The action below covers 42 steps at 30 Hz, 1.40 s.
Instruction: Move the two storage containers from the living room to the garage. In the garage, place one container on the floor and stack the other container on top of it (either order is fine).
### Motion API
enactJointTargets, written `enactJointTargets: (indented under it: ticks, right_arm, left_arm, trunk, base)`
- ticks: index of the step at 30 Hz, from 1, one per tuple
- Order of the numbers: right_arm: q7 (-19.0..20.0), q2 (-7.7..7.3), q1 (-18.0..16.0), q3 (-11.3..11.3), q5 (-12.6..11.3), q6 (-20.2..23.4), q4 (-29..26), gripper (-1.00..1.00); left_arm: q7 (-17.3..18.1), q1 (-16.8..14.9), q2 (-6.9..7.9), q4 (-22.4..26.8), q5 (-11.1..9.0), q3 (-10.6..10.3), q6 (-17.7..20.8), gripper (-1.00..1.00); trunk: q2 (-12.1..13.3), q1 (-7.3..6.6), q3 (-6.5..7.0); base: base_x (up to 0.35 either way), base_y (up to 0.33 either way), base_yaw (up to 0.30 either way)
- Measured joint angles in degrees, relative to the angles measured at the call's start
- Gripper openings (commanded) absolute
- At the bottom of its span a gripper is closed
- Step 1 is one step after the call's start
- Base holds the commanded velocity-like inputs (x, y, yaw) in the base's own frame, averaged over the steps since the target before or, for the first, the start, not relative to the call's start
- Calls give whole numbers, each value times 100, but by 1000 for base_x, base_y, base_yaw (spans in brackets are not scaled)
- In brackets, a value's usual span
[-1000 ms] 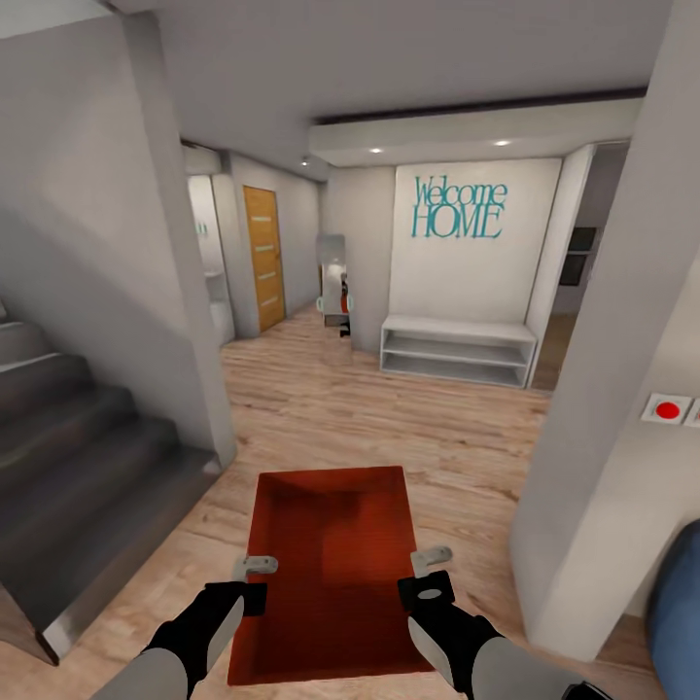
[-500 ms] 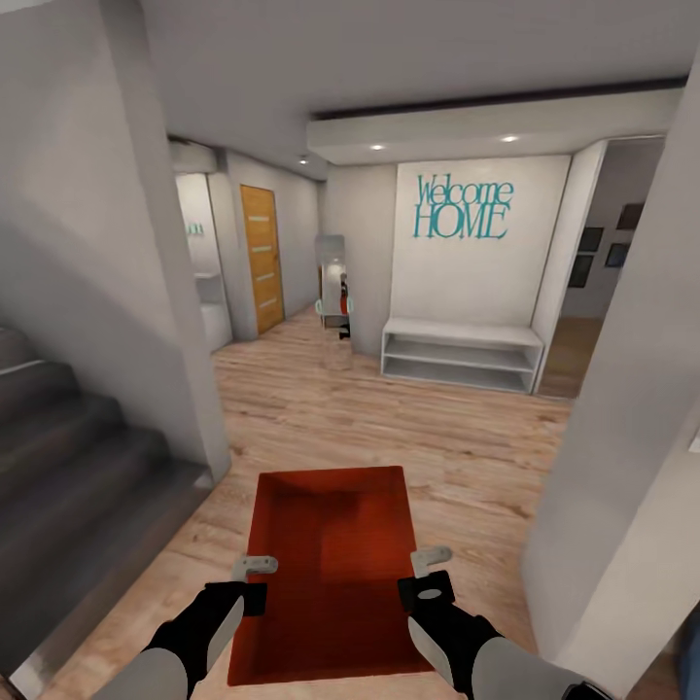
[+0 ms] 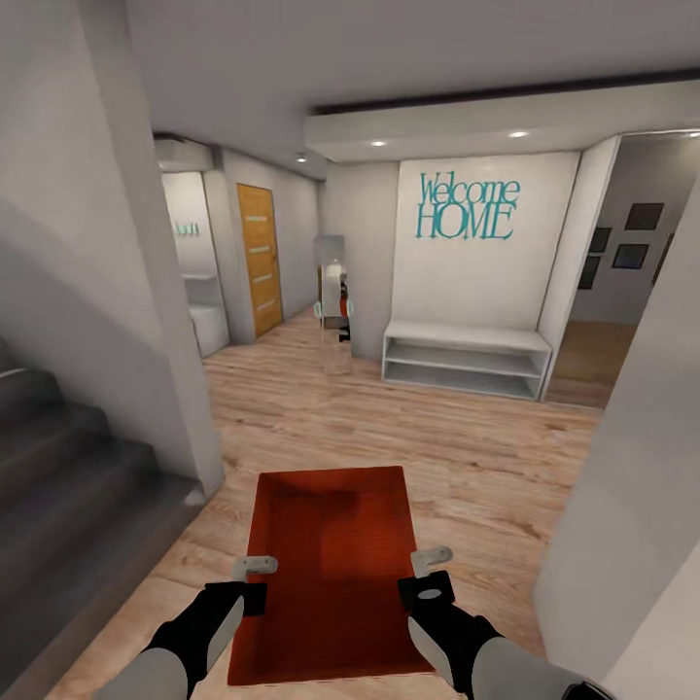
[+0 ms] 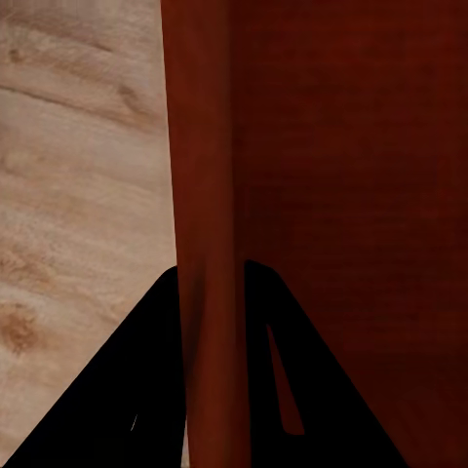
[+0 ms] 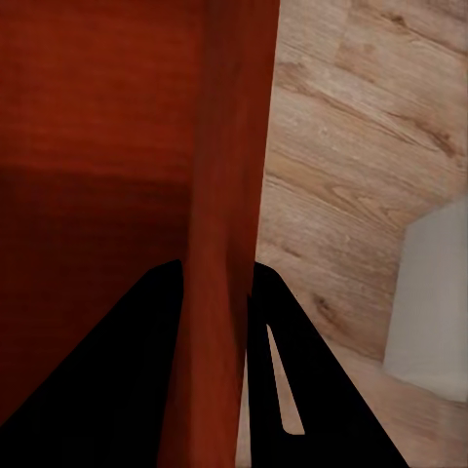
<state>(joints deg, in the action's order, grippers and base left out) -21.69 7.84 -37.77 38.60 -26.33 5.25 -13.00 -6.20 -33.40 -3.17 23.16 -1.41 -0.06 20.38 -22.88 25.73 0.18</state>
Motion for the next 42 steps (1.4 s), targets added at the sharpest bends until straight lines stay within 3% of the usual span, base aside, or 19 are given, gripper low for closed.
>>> enactJointTargets:
  ticks: [42]
  right_arm:
    - [-70,-12,0,9,79,0,-83,-100]
  left_arm:
    - [4,5,2,-27,-56,0,-145,-100]
  trunk:
    - [0,0,0]
  base:
    - [322,0,0]
